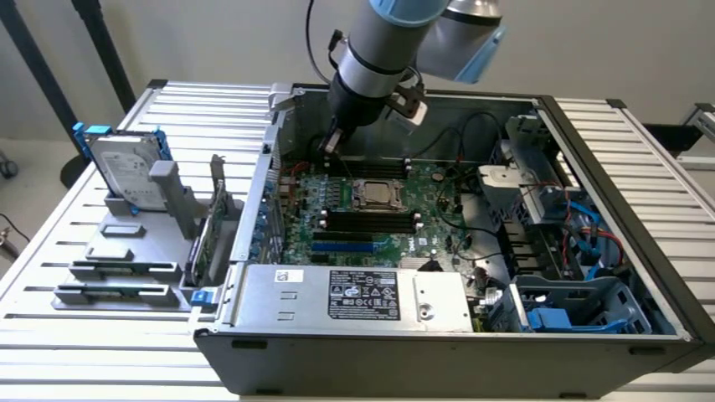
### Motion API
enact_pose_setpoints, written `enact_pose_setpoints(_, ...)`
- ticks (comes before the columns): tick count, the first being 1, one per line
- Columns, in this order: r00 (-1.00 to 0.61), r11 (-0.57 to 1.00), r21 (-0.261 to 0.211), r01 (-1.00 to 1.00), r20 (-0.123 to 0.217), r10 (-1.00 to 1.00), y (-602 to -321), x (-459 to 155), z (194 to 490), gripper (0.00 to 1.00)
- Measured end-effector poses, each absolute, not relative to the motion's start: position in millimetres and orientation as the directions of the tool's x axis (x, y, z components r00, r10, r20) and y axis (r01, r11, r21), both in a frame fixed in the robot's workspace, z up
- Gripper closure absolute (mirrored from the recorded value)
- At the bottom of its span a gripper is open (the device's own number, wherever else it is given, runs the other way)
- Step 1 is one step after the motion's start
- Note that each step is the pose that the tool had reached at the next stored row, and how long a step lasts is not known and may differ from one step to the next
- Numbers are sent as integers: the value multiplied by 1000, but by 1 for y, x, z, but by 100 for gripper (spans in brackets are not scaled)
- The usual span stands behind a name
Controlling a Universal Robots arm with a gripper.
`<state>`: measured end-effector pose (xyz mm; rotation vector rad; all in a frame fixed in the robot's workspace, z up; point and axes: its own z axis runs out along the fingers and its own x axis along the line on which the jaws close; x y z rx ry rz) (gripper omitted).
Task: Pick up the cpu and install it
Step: 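Install the first cpu locking lever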
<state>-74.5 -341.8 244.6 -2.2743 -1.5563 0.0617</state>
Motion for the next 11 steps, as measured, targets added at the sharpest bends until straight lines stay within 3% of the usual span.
enact_pose_setpoints(11, 460, -383, -337, 860, 185, 868, -342, -86, 245, 89)
